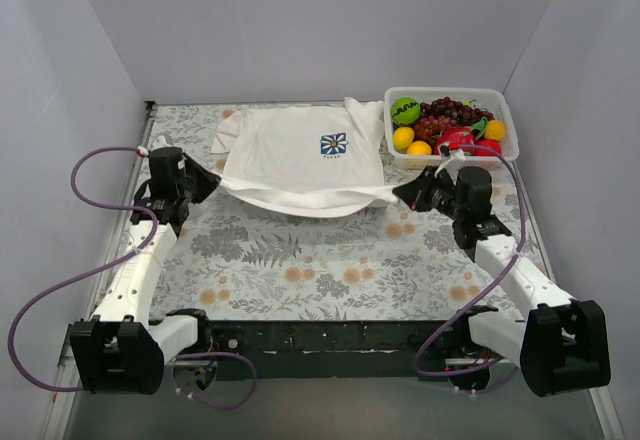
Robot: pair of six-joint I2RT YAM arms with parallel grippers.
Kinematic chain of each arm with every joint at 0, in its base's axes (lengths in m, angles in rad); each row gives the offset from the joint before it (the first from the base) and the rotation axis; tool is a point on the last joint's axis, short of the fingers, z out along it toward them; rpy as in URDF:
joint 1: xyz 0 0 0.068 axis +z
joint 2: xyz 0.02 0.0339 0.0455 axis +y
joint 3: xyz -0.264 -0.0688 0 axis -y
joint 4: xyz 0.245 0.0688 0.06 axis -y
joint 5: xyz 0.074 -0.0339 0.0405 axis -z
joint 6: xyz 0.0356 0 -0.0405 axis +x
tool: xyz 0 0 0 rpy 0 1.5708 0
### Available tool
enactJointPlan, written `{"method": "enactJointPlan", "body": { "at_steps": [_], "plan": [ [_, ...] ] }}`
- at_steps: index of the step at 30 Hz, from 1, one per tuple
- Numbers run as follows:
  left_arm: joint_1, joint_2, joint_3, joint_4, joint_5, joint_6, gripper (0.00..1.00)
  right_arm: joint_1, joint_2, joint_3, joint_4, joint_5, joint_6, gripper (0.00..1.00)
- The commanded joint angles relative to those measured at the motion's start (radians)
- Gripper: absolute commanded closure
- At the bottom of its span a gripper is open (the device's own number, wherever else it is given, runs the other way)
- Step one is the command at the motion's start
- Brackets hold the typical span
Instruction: Pin the brooch onto the clothing
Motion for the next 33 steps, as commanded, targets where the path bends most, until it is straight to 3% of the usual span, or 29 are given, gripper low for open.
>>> {"method": "enactJointPlan", "body": {
  "at_steps": [1, 14, 21, 29, 33],
  "plan": [
    [0.003, -0.044, -0.045, -0.199, 0.024, -0.066, 1.0, -0.001, -0.063, -0.086, -0.167, -0.032, -0.005, 0.99],
    [0.003, -0.136, -0.08, -0.558, -0.014, -0.075, 1.0, 0.018, -0.07, -0.071, -0.79, -0.006, -0.042, 0.99],
    [0.001, -0.16, -0.089, -0.754, -0.121, -0.069, 1.0, 0.05, -0.06, -0.098, -0.916, -0.009, -0.059, 0.99],
    [0.001, -0.225, -0.109, -0.871, -0.085, -0.107, 1.0, 0.22, -0.06, -0.15, -0.985, -0.017, -0.015, 0.99],
    [0.001, -0.292, -0.148, -0.92, -0.065, -0.132, 1.0, 0.246, -0.057, -0.137, -1.022, 0.018, -0.025, 0.99]
  ]
}}
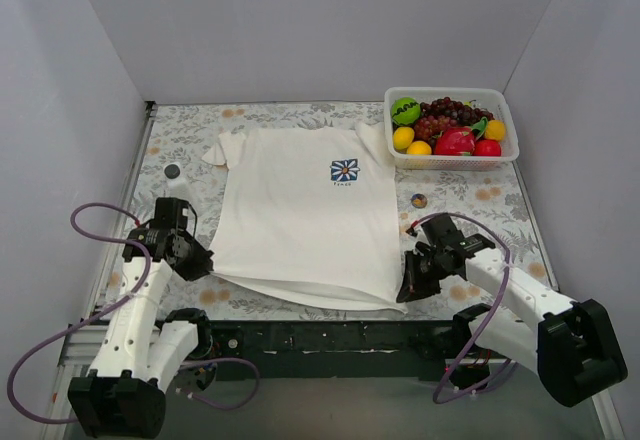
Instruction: Pin the brooch onto the clothing
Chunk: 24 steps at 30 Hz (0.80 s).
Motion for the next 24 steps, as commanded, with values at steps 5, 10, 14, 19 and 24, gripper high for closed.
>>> {"method": "enactJointPlan", "body": {
  "at_steps": [5, 10, 14, 19, 24],
  "plan": [
    [0.002, -0.107, -0.001, -0.13, -0.005, -0.044, 1.0, 0.024, 0.024, 0.034, -0.097, 0.048, -0.019, 0.99],
    [0.002, -0.121, 0.011, -0.153, 0.019, -0.024, 0.99, 0.024, 0.028, 0.043, -0.108, 0.057, -0.03, 0.99],
    [0.002, -0.152, 0.013, -0.161, 0.049, -0.013, 0.39, 0.024, 0.024, 0.066, -0.131, 0.056, -0.046, 0.97],
    [0.002, -0.184, 0.072, -0.15, 0.034, -0.033, 0.02, 0.025, -0.003, 0.088, -0.15, 0.004, -0.088, 0.43],
    [0.0, -0.111, 0.129, -0.061, 0.023, 0.01, 0.02, 0.027, -0.061, 0.163, -0.152, 0.041, -0.111, 0.09]
  ]
}}
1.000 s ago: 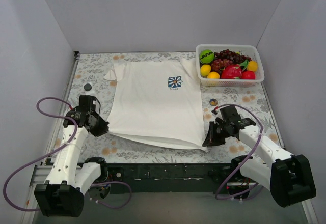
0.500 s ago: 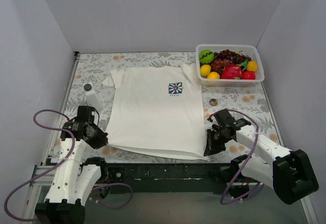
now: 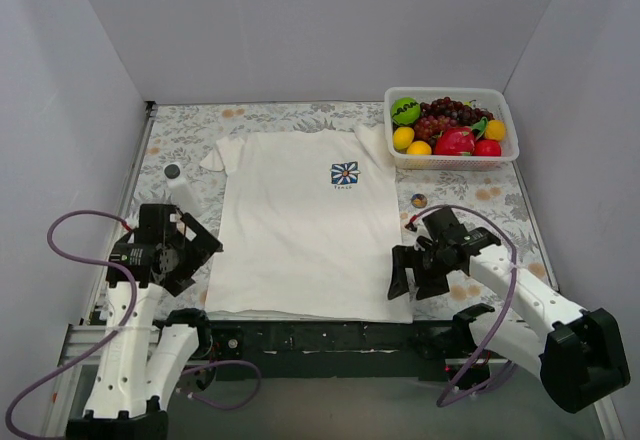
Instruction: Pin the brooch onto the clothing
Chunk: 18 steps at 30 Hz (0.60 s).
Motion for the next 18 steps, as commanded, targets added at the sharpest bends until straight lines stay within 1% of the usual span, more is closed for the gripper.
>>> {"method": "enactJointPlan", "body": {
  "at_steps": [1, 4, 5, 7, 8, 9, 10, 11, 13, 14, 16, 17, 18],
  "plan": [
    [0.002, 0.064, 0.055, 0.095, -0.018, 0.045, 0.02, 0.008, -0.045, 0.128, -0.013, 0.01, -0.042, 0.09],
    [0.0, 0.145, 0.079, 0.203, -0.016, 0.096, 0.02, 0.008, -0.024, 0.187, 0.061, 0.04, -0.058, 0.08],
    [0.002, 0.171, 0.095, 0.265, -0.013, 0.105, 0.02, 0.008, -0.012, 0.204, 0.093, 0.065, -0.062, 0.08],
    [0.002, 0.241, 0.11, 0.345, 0.007, 0.145, 0.02, 0.008, 0.042, 0.256, 0.144, 0.084, -0.081, 0.08],
    [0.002, 0.266, 0.122, 0.417, 0.008, 0.15, 0.03, 0.006, 0.065, 0.276, 0.156, 0.114, -0.102, 0.08],
    [0.002, 0.289, 0.132, 0.451, 0.01, 0.162, 0.05, 0.006, 0.112, 0.299, 0.191, 0.127, -0.111, 0.08],
    [0.002, 0.348, 0.145, 0.482, 0.048, 0.168, 0.1, 0.008, 0.135, 0.31, 0.225, 0.136, -0.125, 0.08],
    [0.0, 0.375, 0.162, 0.543, 0.068, 0.167, 0.11, 0.006, 0.16, 0.342, 0.26, 0.176, -0.157, 0.08],
    [-0.004, 0.433, 0.201, 0.606, 0.123, 0.164, 0.17, 0.006, 0.241, 0.377, 0.34, 0.234, -0.17, 0.08],
    [-0.011, 0.487, 0.211, 0.672, 0.134, 0.159, 0.24, 0.006, 0.272, 0.429, 0.366, 0.244, -0.186, 0.09],
    [-0.04, 0.55, 0.265, 0.72, 0.131, 0.155, 0.32, 0.006, 0.367, 0.474, 0.469, 0.25, -0.188, 0.09],
    [-0.055, 0.629, 0.286, 0.761, 0.122, 0.159, 0.4, 0.006, 0.402, 0.539, 0.483, 0.236, -0.19, 0.09],
    [-0.079, 0.672, 0.356, 0.766, 0.111, 0.162, 0.47, 0.006, 0.478, 0.581, 0.497, 0.234, -0.191, 0.1]
  ]
}}
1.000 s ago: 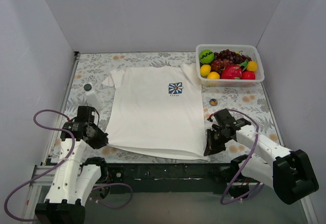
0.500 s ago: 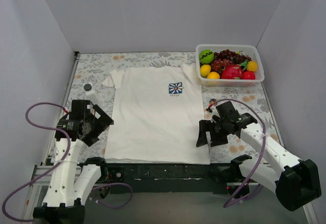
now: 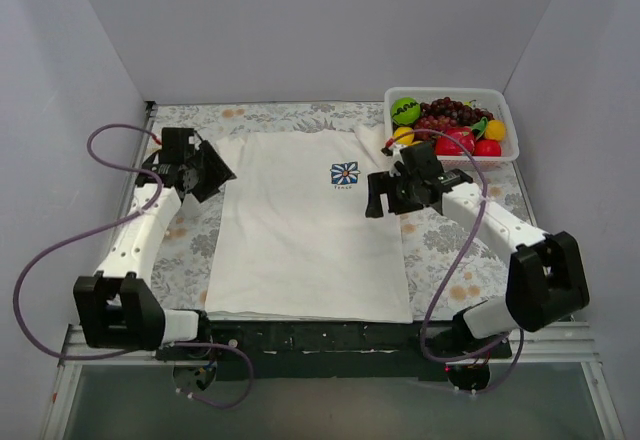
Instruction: Pin the brooch onto the clothing
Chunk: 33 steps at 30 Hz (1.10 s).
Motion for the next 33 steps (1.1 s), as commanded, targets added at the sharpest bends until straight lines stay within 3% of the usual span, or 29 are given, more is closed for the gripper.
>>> {"method": "enactJointPlan", "body": {
  "at_steps": [1, 3, 5, 6, 9, 12, 22, 33],
  "plan": [
    [-0.075, 0.188, 0.178, 0.188, 0.031, 0.03, 0.54, 0.002, 0.18, 0.2, 0.223, 0.028, -0.045, 0.11],
    [-0.12, 0.33, 0.267, 0.181, 0.016, 0.047, 0.82, 0.001, 0.301, 0.314, 0.237, 0.033, -0.047, 0.12],
    [-0.141, 0.418, 0.378, 0.178, -0.026, 0.064, 0.98, 0.001, 0.428, 0.416, 0.199, 0.056, -0.05, 0.12],
    [-0.16, 0.509, 0.415, 0.169, -0.027, 0.064, 1.0, 0.001, 0.47, 0.506, 0.18, 0.059, -0.052, 0.12],
    [-0.169, 0.658, 0.567, 0.12, -0.055, 0.07, 1.0, 0.004, 0.62, 0.693, 0.07, 0.1, -0.073, 0.13],
    [-0.168, 0.761, 0.647, 0.094, -0.101, 0.072, 1.0, 0.004, 0.7, 0.755, 0.025, 0.169, -0.087, 0.12],
    [-0.169, 0.964, 0.743, -0.007, -0.224, 0.092, 1.0, 0.004, 0.736, 0.7, 0.039, 0.254, -0.093, 0.1],
    [-0.142, 1.007, 0.707, -0.056, -0.348, 0.087, 1.0, 0.024, 0.779, 0.652, 0.041, 0.24, -0.101, 0.09]
  ]
}}
